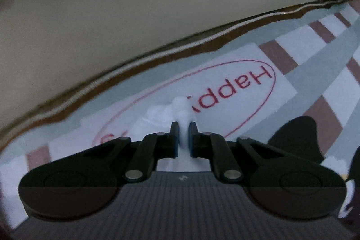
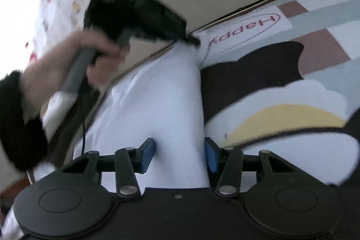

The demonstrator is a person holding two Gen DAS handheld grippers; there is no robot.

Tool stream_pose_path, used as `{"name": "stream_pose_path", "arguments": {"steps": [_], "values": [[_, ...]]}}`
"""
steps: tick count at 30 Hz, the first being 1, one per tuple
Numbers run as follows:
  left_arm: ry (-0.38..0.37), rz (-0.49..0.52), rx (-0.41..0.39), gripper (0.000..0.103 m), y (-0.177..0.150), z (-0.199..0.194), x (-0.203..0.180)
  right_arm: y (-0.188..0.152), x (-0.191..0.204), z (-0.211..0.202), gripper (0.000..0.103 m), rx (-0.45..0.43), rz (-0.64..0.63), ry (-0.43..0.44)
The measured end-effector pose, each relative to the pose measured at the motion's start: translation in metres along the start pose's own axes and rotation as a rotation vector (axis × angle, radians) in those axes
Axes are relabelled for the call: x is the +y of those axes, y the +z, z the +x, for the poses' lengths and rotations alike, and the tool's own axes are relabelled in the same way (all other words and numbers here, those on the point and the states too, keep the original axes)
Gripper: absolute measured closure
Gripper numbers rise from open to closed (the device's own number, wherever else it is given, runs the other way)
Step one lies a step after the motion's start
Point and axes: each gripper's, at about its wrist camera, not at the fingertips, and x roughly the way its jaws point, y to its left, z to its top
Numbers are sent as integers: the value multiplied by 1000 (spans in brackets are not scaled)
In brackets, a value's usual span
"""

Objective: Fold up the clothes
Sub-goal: 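Open both tools and withdraw them from the folded shirt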

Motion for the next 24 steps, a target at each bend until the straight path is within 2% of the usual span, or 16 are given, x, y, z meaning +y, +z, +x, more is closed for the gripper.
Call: {"name": "stream_pose_path", "arguments": {"steps": [1, 4, 7, 10, 12, 13, 14, 16, 18, 19, 20, 21, 22, 23, 24], "values": [[13, 13, -9, 95, -1, -1, -2, 3, 0, 3, 74, 0, 4, 5], [54, 53, -35, 95, -3, -2, -8, 1, -5, -10, 87, 66, 27, 27], [70, 52, -50, 96, -2, 1, -13, -15, -10, -21, 90, 158, 46, 2], [103, 27, -73, 96, -2, 6, -15, -27, -6, -34, 90, 188, 53, -15], [130, 11, -86, 97, -1, 8, -16, -34, -1, -38, 91, 244, 34, -36], [145, 5, -92, 97, 0, 9, -16, -38, 2, -39, 102, 275, 23, -46], [165, -4, -99, 97, 1, 8, -14, -42, 4, -41, 102, 306, 23, -33], [126, -64, -108, 96, 1, 0, -3, -43, 10, -47, 102, 325, -33, -43], [61, -126, -167, 88, -4, -24, 11, -29, 17, -54, 98, 294, -89, -122], [60, -137, -223, 81, -10, -40, 17, -21, 18, -59, 93, 269, -92, -125], [121, -114, -274, 50, -18, -54, 21, -12, 19, -65, 93, 241, -87, -116], [182, -90, -325, 9, -26, -68, 25, -4, 21, -71, 91, 213, -82, -108], [243, -66, -376, 1, -35, -82, 28, 2, 21, -78, 81, 171, -67, -82], [236, -50, -344, 6, -46, -87, 36, 7, 21, -83, 69, 127, -44, -56], [228, -34, -310, 7, -56, -92, 44, 9, 21, -84, 45, 94, -27, -46]]}}
